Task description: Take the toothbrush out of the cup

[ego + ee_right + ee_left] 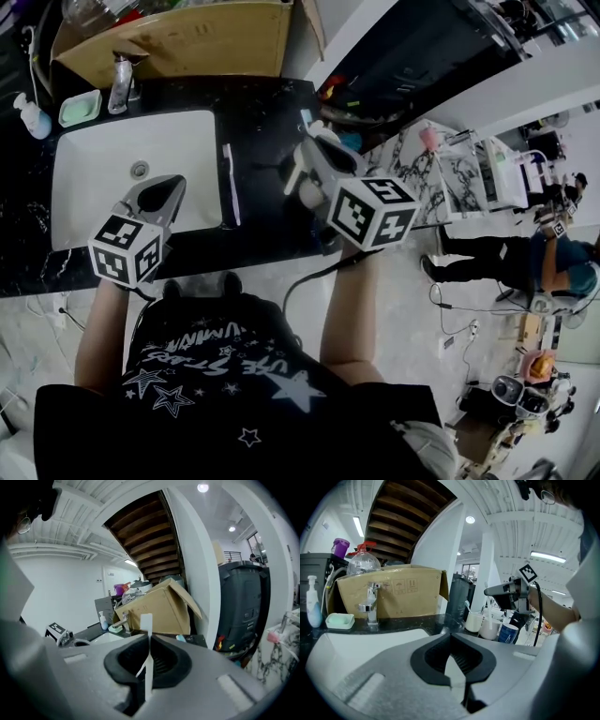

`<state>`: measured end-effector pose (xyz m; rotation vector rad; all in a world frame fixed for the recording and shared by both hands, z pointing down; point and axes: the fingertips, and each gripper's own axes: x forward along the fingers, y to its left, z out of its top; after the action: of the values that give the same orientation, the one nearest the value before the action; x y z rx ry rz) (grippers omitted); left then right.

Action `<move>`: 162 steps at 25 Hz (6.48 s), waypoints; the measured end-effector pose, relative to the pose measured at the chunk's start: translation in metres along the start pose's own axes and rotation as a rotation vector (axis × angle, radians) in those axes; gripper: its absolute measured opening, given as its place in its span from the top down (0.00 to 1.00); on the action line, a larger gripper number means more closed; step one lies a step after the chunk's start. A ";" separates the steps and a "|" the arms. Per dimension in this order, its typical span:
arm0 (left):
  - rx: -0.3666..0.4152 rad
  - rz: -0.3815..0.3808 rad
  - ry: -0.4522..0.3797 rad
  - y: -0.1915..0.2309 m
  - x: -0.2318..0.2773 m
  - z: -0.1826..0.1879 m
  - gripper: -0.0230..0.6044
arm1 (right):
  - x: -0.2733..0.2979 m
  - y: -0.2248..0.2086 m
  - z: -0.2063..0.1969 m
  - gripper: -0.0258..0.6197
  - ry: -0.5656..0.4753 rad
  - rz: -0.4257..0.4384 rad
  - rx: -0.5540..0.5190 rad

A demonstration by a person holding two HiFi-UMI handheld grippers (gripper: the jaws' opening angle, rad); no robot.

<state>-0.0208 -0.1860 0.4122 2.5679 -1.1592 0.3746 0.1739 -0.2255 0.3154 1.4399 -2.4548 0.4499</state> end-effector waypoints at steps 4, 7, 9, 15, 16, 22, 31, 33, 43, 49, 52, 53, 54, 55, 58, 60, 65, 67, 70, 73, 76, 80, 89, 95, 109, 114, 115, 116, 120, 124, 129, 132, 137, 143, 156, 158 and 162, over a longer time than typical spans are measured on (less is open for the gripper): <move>-0.012 0.003 0.013 0.007 -0.009 -0.009 0.95 | 0.018 0.015 -0.025 0.94 0.064 0.032 0.049; -0.018 0.005 0.021 0.011 -0.014 -0.014 0.95 | 0.027 0.021 -0.041 0.94 0.111 0.039 0.064; -0.022 0.003 0.025 0.012 -0.016 -0.016 0.95 | 0.033 0.023 -0.051 0.94 0.139 0.037 0.073; -0.032 -0.004 0.036 0.017 -0.019 -0.021 0.95 | 0.050 0.024 -0.079 0.94 0.211 0.008 0.129; -0.033 -0.004 0.037 0.018 -0.020 -0.022 0.95 | 0.053 0.025 -0.083 0.94 0.218 0.007 0.139; -0.037 -0.010 0.043 0.023 -0.022 -0.024 0.95 | 0.070 0.023 -0.095 0.94 0.218 -0.030 0.189; -0.043 -0.007 0.050 0.034 -0.026 -0.031 0.95 | 0.100 0.016 -0.116 0.93 0.232 -0.103 0.295; -0.044 -0.008 0.052 0.037 -0.027 -0.032 0.95 | 0.108 0.016 -0.124 0.92 0.248 -0.115 0.299; -0.045 -0.019 0.059 0.049 -0.030 -0.034 0.95 | 0.131 0.010 -0.152 0.92 0.328 -0.174 0.302; -0.048 -0.027 0.063 0.053 -0.029 -0.034 0.95 | 0.137 0.010 -0.158 0.92 0.360 -0.185 0.283; -0.050 -0.031 0.066 0.055 -0.028 -0.035 0.95 | 0.138 0.010 -0.162 0.91 0.373 -0.196 0.271; -0.051 -0.032 0.068 0.055 -0.028 -0.036 0.95 | 0.139 0.010 -0.162 0.91 0.376 -0.199 0.266; -0.052 -0.033 0.070 0.055 -0.028 -0.036 0.95 | 0.139 0.009 -0.163 0.91 0.379 -0.202 0.260; -0.053 -0.033 0.070 0.056 -0.028 -0.036 0.95 | 0.139 0.009 -0.163 0.91 0.381 -0.206 0.254; -0.051 -0.035 0.072 0.055 -0.027 -0.036 0.95 | 0.138 0.008 -0.162 0.91 0.380 -0.215 0.239; -0.049 -0.037 0.072 0.054 -0.027 -0.036 0.95 | 0.136 0.008 -0.160 0.91 0.369 -0.215 0.228; -0.046 -0.037 0.074 0.052 -0.025 -0.036 0.95 | 0.130 0.009 -0.146 0.87 0.322 -0.203 0.220; -0.046 -0.039 0.072 0.050 -0.023 -0.034 0.95 | 0.127 0.010 -0.140 0.86 0.309 -0.197 0.211; -0.042 -0.044 0.070 0.046 -0.019 -0.031 0.95 | 0.120 0.010 -0.128 0.79 0.282 -0.188 0.198; -0.039 -0.047 0.064 0.042 -0.015 -0.028 0.95 | 0.110 0.009 -0.113 0.75 0.246 -0.185 0.176; -0.037 -0.048 0.055 0.036 -0.011 -0.024 0.95 | 0.097 0.009 -0.095 0.72 0.199 -0.178 0.153; -0.035 -0.048 0.045 0.027 -0.005 -0.018 0.95 | 0.074 0.005 -0.064 0.70 0.113 -0.202 0.121; -0.026 -0.039 0.033 0.010 0.010 -0.010 0.95 | 0.041 -0.044 -0.025 0.70 0.039 -0.417 -0.109; -0.027 -0.021 0.024 0.005 0.019 -0.004 0.95 | 0.052 -0.062 -0.036 0.70 0.131 -0.443 -0.216; -0.051 0.002 0.024 0.017 0.032 -0.003 0.95 | 0.081 -0.080 -0.058 0.76 0.328 -0.469 -0.336; -0.054 -0.005 0.030 0.018 0.032 -0.005 0.95 | 0.086 -0.081 -0.064 0.81 0.357 -0.472 -0.347; -0.054 -0.006 0.031 0.018 0.032 -0.006 0.95 | 0.087 -0.082 -0.063 0.81 0.355 -0.481 -0.351; -0.054 -0.007 0.032 0.019 0.031 -0.006 0.95 | 0.087 -0.083 -0.063 0.84 0.353 -0.494 -0.358; -0.057 -0.004 0.037 0.023 0.027 -0.009 0.95 | 0.086 -0.086 -0.061 0.91 0.350 -0.512 -0.376; -0.062 -0.001 0.037 0.026 0.024 -0.010 0.95 | 0.083 -0.083 -0.057 0.91 0.334 -0.510 -0.377; -0.057 -0.005 0.031 0.024 0.019 -0.008 0.95 | 0.077 -0.079 -0.047 0.92 0.297 -0.507 -0.375; -0.052 -0.005 0.026 0.023 0.016 -0.006 0.95 | 0.070 -0.075 -0.036 0.92 0.265 -0.511 -0.380; -0.047 -0.002 0.020 0.022 0.008 -0.006 0.95 | 0.057 -0.065 -0.011 0.92 0.189 -0.497 -0.370; -0.047 -0.001 0.015 0.017 -0.002 -0.008 0.95 | 0.034 -0.047 0.028 0.92 0.096 -0.482 -0.392; -0.062 -0.023 0.009 0.007 -0.015 -0.016 0.95 | 0.031 0.006 -0.007 0.92 0.196 -0.254 -0.295; -0.065 -0.026 0.010 0.008 -0.015 -0.018 0.95 | 0.034 0.009 -0.022 0.92 0.243 -0.226 -0.276; -0.067 -0.038 0.014 0.007 -0.014 -0.020 0.95 | 0.039 0.013 -0.046 0.92 0.296 -0.184 -0.217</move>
<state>-0.0375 -0.1734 0.4269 2.5215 -1.0971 0.3383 0.1469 -0.2325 0.3703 1.3827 -2.0495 0.3192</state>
